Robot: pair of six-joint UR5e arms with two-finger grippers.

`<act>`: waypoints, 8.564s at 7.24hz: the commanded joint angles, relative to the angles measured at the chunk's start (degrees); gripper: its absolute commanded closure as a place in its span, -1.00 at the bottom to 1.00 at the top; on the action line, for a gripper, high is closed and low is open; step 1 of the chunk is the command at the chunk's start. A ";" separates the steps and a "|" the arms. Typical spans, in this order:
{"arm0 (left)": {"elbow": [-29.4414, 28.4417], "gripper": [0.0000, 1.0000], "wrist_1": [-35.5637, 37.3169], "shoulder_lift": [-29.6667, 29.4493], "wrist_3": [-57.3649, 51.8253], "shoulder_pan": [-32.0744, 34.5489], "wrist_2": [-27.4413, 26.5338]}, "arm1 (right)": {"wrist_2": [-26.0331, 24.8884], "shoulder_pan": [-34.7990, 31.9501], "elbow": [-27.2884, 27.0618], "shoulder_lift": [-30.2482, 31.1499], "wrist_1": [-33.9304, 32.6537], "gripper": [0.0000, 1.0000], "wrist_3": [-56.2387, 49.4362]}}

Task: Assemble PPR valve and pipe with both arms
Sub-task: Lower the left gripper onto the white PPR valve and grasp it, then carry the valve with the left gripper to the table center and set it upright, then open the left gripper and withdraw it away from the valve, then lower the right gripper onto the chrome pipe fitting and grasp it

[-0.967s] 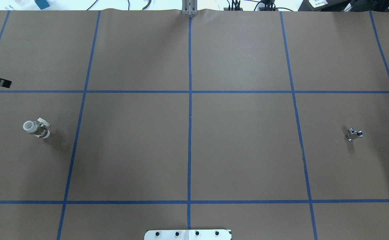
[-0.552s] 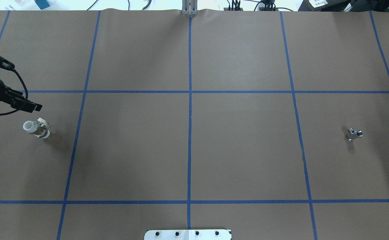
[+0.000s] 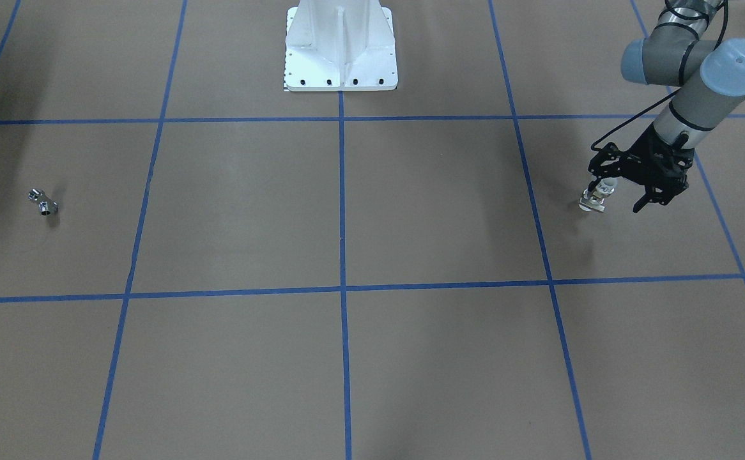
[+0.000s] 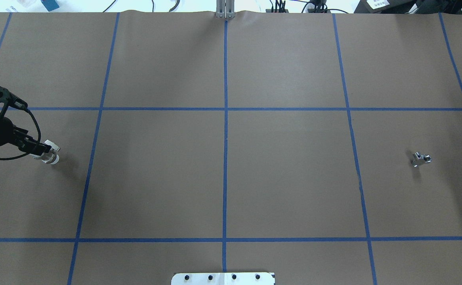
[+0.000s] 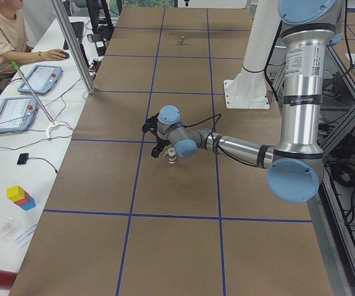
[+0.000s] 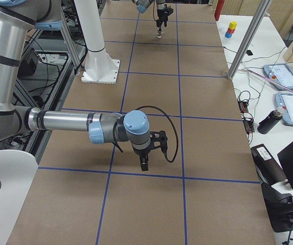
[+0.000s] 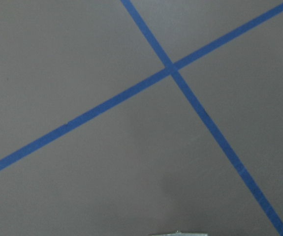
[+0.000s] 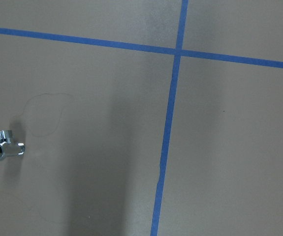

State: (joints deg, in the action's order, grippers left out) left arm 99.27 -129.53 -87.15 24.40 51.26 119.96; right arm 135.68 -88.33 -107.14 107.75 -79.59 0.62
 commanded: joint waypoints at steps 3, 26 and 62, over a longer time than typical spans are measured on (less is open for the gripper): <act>1.80 -1.00 -0.20 1.81 2.49 -2.03 0.01 | -0.07 0.00 0.00 0.00 -0.04 -1.00 -0.09; -9.62 1.00 35.22 -50.05 39.58 -22.24 -15.90 | -0.07 0.00 0.44 0.00 -0.04 -1.00 0.00; 18.06 -1.00 43.48 -17.09 -10.69 5.78 -2.63 | -8.84 30.65 0.33 -0.60 24.03 -0.92 27.41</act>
State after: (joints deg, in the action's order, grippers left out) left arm 116.92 -86.04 -104.24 13.71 57.00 117.33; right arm 129.20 -61.32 -108.34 108.10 -57.65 25.06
